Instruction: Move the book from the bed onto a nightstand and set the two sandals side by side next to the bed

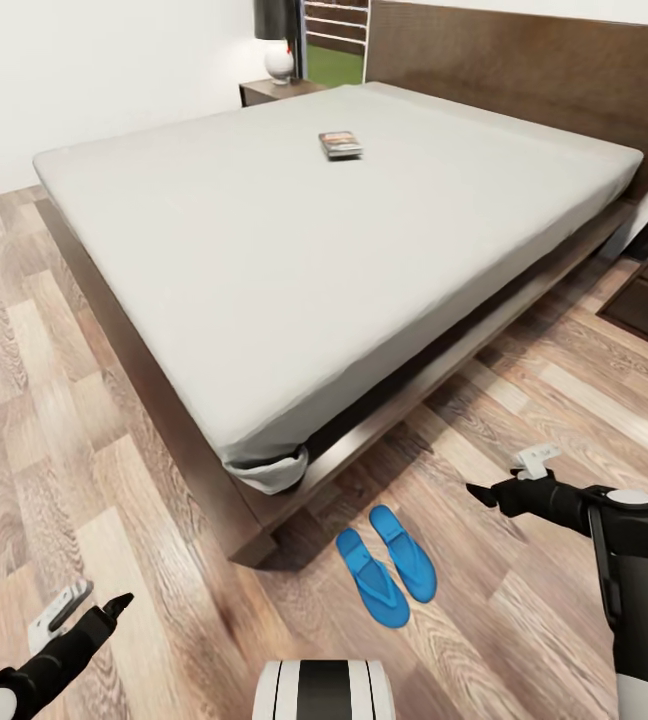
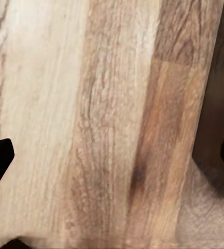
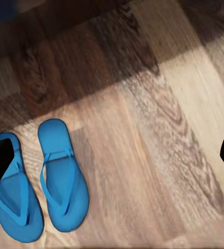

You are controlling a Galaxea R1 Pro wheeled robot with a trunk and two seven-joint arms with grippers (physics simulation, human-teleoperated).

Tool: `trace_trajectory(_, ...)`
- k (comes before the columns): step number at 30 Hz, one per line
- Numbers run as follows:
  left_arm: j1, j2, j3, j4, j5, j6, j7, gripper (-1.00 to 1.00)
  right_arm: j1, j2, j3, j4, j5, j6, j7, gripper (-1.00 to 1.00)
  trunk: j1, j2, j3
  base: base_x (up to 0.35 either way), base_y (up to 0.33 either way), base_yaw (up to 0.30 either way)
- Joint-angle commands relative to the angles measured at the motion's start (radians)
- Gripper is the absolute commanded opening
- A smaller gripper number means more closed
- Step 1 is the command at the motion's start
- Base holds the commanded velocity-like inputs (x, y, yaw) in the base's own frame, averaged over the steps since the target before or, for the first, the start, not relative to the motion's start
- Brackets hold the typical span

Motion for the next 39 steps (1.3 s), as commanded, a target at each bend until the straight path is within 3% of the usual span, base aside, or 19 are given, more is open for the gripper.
trace_trajectory(1, 0.000, -0.023, 0.000, 0.010, 0.008, -0.001, 0.013, 1.00, -0.001, 0.001, -0.001, -0.001, 0.010, 0.002, 0.010, 1.00, -0.001, 0.000, 0.003, 0.000, 0.000, -0.266)
trace_trajectory(4, 0.000, -0.029, 0.001, 0.014, 0.008, -0.002, 0.015, 1.00, -0.001, 0.001, -0.001, -0.001, 0.010, 0.002, 0.010, 1.00, -0.002, 0.001, 0.015, 0.000, 0.000, -0.266)
trace_trajectory(16, 0.005, -0.039, 0.005, 0.026, 0.007, -0.012, 0.016, 1.00, 0.001, 0.004, 0.000, -0.001, 0.010, 0.000, 0.010, 1.00, -0.002, 0.001, 0.015, -0.060, -0.006, -0.266)
trace_trajectory(39, 0.006, -0.039, -0.001, 0.027, 0.008, -0.018, 0.016, 1.00, -0.003, 0.001, -0.003, -0.001, 0.010, 0.006, 0.009, 1.00, -0.002, 0.001, 0.015, -0.299, -0.070, -0.266)
